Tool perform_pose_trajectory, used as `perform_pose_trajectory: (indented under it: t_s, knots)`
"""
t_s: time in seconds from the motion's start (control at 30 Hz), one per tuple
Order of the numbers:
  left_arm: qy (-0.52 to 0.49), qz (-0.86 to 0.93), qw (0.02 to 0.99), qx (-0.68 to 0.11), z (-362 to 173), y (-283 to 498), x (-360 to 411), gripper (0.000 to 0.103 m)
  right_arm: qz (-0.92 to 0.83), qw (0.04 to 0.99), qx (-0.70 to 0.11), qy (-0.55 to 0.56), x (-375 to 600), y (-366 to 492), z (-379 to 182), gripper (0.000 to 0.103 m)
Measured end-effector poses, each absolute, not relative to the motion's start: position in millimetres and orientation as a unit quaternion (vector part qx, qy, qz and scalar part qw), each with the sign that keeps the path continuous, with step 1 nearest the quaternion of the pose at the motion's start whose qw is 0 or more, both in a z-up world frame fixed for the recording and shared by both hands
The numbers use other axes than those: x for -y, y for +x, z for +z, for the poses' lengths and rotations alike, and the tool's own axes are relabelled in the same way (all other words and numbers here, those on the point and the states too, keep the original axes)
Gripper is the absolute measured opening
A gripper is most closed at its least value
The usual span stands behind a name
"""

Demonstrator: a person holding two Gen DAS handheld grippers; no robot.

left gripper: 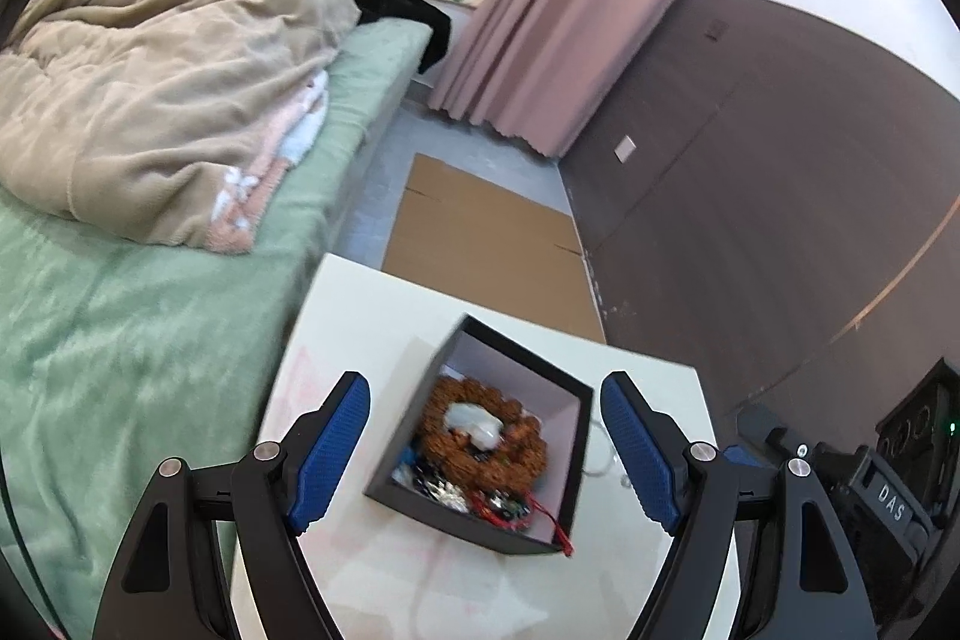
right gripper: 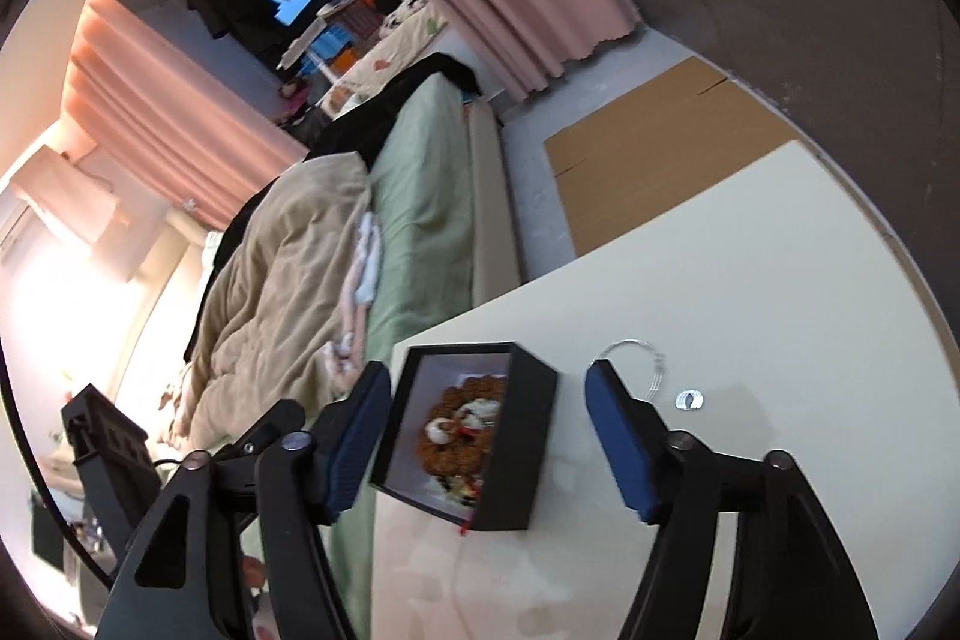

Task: Organize jewelry
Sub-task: 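Lift the brown bead bracelet with the right gripper into the box and release, then reach the left gripper to the large silver hoop and close on it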

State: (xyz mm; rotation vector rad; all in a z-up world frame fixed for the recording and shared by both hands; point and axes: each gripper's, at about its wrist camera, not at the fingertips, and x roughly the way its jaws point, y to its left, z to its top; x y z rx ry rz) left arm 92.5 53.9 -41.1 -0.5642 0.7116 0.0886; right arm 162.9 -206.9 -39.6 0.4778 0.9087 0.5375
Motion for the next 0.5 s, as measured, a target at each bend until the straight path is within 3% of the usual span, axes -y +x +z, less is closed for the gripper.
perform_pose_trajectory:
  t_s: [0.13,0.23,0.5]
  knots:
    - [-0.248,0.034,0.904,-0.348,-39.9,91.2,-34.7,0.08,0.256,0.832,-0.437,0.229,220.5,161.2,-40.8,0.071]
    - [-0.241,0.029,0.906,-0.348,-39.6,89.9,-22.4,0.08,0.241,0.836,-0.439,0.222,231.8,156.3,-41.6,0.077]
    - [-0.208,-0.001,0.908,-0.364,-39.8,96.4,11.1,0.08,0.2,0.845,-0.443,0.224,265.6,150.3,-41.1,0.077]
